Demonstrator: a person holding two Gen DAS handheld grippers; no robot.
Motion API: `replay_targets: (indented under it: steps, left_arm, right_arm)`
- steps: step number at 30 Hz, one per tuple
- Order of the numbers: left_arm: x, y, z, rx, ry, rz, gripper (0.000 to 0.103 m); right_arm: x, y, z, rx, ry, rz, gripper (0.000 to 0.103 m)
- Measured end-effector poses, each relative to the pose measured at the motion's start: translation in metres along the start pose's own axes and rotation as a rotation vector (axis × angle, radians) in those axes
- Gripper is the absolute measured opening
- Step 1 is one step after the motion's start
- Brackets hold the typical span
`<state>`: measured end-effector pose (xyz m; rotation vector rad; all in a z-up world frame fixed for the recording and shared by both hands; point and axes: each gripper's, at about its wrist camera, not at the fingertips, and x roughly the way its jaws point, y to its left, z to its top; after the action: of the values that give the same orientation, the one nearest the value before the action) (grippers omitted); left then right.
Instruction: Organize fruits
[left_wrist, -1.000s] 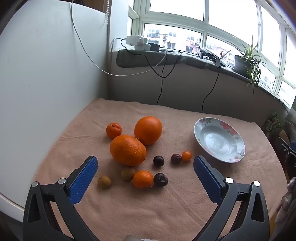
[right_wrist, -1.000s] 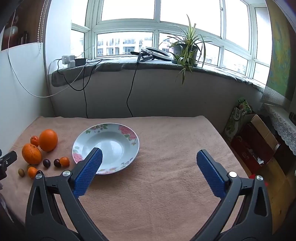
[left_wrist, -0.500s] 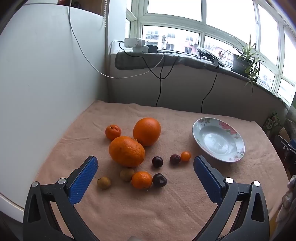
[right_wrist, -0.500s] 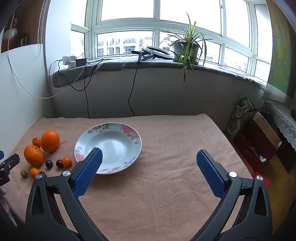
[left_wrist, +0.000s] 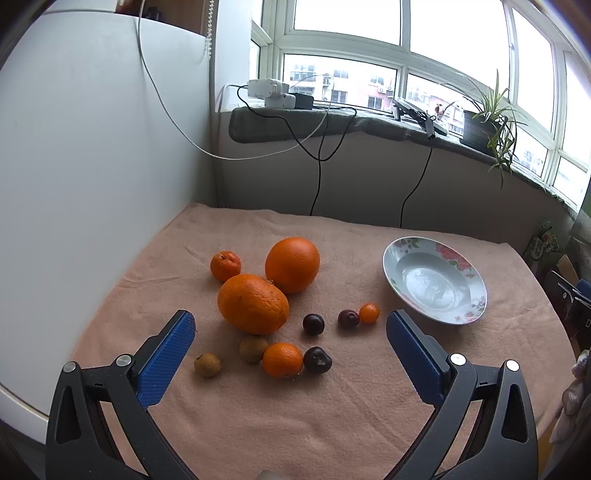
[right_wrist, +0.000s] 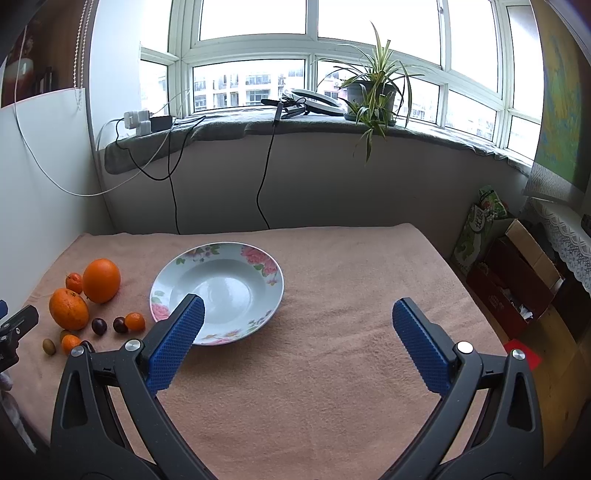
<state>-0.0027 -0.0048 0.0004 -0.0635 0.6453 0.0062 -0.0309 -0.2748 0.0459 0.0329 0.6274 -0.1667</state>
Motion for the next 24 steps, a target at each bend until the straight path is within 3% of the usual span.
replay_targets:
  steps: [24]
  left_arm:
    - [-0.0011,0.0017,0.0002,-0.004,-0.007,0.002,0.103]
  right_arm:
    - [0.0015,0.0012,-0.0008,0.0,0.004,-0.003,0.103]
